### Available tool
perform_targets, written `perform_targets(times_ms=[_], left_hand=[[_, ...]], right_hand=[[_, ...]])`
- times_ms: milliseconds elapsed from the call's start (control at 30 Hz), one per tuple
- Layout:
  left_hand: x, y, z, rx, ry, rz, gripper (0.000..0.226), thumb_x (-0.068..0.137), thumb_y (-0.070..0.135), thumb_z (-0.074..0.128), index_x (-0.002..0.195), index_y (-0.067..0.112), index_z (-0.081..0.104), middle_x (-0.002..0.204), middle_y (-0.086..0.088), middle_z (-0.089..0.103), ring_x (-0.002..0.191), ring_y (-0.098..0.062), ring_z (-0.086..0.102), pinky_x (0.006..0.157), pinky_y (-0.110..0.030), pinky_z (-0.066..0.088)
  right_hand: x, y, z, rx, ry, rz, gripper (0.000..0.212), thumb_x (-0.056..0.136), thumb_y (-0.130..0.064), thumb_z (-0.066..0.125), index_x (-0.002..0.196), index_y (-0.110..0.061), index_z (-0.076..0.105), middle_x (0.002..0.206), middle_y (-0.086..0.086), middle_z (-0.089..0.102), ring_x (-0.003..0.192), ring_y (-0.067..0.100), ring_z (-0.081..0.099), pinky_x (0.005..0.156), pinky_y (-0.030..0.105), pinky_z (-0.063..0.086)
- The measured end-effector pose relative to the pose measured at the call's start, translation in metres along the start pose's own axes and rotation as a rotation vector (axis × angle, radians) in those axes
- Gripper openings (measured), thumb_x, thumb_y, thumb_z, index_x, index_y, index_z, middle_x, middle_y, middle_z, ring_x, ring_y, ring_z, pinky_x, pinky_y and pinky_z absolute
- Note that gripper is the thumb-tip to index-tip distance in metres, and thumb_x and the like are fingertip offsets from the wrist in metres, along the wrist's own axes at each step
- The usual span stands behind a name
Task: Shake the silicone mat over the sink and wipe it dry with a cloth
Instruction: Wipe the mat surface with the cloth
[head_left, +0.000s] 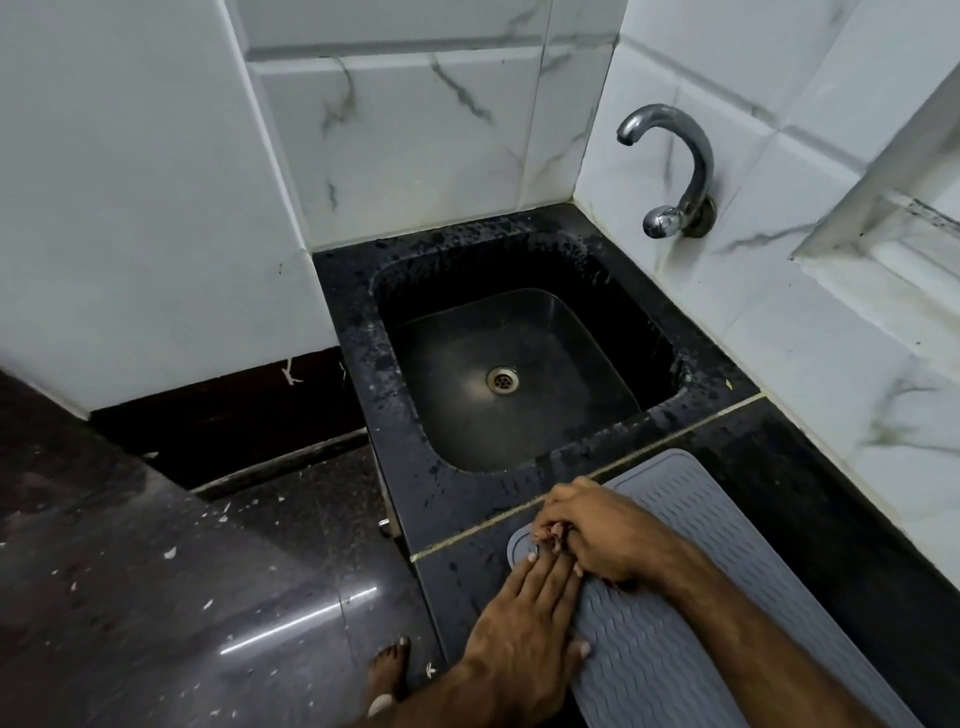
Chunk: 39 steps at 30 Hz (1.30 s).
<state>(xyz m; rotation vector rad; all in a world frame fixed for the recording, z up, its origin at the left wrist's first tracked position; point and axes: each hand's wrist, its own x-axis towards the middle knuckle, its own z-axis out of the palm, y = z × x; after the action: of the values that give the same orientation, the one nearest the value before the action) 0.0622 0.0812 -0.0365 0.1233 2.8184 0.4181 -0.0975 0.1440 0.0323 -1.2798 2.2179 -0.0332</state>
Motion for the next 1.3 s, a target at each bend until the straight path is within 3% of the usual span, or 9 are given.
perform_targets(times_ms=[200, 333, 600, 767, 867, 967, 1100, 1300], left_hand=[[0.000, -0.003, 0.003, -0.003, -0.020, 0.004, 0.078, 0.100, 0.060, 0.011, 0.156, 0.012, -0.013, 0.163, -0.008, -0.019, 0.148, -0.024, -0.027, 0.115, -0.041, -0.026], [-0.001, -0.002, 0.001, -0.026, -0.041, -0.001, 0.080, 0.099, 0.064, 0.010, 0.157, 0.013, -0.012, 0.163, -0.007, -0.018, 0.148, -0.025, -0.026, 0.110, -0.041, -0.030], [0.000, 0.000, 0.002, -0.016, -0.057, -0.010, 0.079, 0.099, 0.065, 0.008, 0.155, 0.015, -0.019, 0.159, 0.000, -0.031, 0.144, -0.016, -0.034, 0.110, -0.036, -0.030], [0.002, 0.002, 0.002, 0.012, -0.072, -0.019, 0.078, 0.099, 0.064, 0.007, 0.153, 0.014, -0.021, 0.157, -0.003, -0.032, 0.143, -0.020, -0.034, 0.107, -0.037, -0.031], [0.004, 0.004, 0.000, 0.031, -0.082, -0.018, 0.078, 0.100, 0.062, 0.007, 0.152, 0.012, -0.021, 0.156, -0.006, -0.031, 0.145, -0.023, -0.030, 0.105, -0.039, -0.032], [0.008, 0.007, -0.004, 0.025, -0.094, -0.035, 0.079, 0.100, 0.062, 0.006, 0.154, 0.010, -0.018, 0.161, -0.008, -0.023, 0.150, -0.028, -0.020, 0.114, -0.043, -0.023], [0.015, 0.011, -0.015, 0.048, -0.125, -0.049, 0.081, 0.102, 0.059, 0.013, 0.156, 0.002, -0.006, 0.164, -0.018, -0.005, 0.151, -0.036, -0.004, 0.122, -0.052, 0.001], [0.016, 0.011, -0.023, 0.084, -0.140, -0.033, 0.081, 0.103, 0.057, 0.019, 0.156, -0.002, 0.000, 0.163, -0.020, 0.002, 0.150, -0.038, 0.003, 0.121, -0.053, 0.011]], right_hand=[[0.012, -0.005, -0.002, -0.144, -0.054, -0.102, 0.035, 0.092, -0.021, 0.057, 0.121, -0.039, 0.065, 0.122, -0.011, 0.056, 0.111, 0.015, 0.046, 0.092, 0.033, 0.044], [0.021, -0.012, 0.005, -0.274, -0.084, -0.126, 0.031, 0.093, -0.032, 0.058, 0.123, -0.034, 0.063, 0.121, -0.003, 0.054, 0.109, 0.021, 0.047, 0.092, 0.039, 0.046], [0.010, 0.025, -0.018, -0.299, -0.059, 0.003, 0.043, 0.092, -0.015, 0.061, 0.128, -0.038, 0.061, 0.128, -0.007, 0.054, 0.113, 0.018, 0.045, 0.097, 0.038, 0.046], [0.011, 0.014, -0.007, -0.212, -0.015, -0.084, 0.034, 0.094, -0.021, 0.057, 0.123, -0.038, 0.064, 0.123, -0.010, 0.057, 0.111, 0.015, 0.044, 0.094, 0.035, 0.045], [0.007, 0.022, -0.007, -0.182, -0.014, -0.045, 0.036, 0.092, -0.020, 0.062, 0.124, -0.038, 0.065, 0.124, -0.012, 0.056, 0.112, 0.014, 0.044, 0.094, 0.034, 0.046], [0.002, 0.037, -0.014, -0.161, 0.003, 0.016, 0.041, 0.090, -0.015, 0.063, 0.124, -0.037, 0.065, 0.124, -0.012, 0.056, 0.112, 0.015, 0.045, 0.094, 0.033, 0.047], [0.001, 0.034, -0.008, -0.146, 0.041, -0.002, 0.040, 0.091, -0.016, 0.061, 0.125, -0.037, 0.065, 0.123, -0.011, 0.056, 0.113, 0.016, 0.044, 0.094, 0.035, 0.047], [-0.002, 0.051, -0.011, -0.129, 0.056, 0.064, 0.040, 0.091, -0.018, 0.061, 0.125, -0.038, 0.065, 0.123, -0.013, 0.054, 0.114, 0.016, 0.044, 0.093, 0.036, 0.049]])
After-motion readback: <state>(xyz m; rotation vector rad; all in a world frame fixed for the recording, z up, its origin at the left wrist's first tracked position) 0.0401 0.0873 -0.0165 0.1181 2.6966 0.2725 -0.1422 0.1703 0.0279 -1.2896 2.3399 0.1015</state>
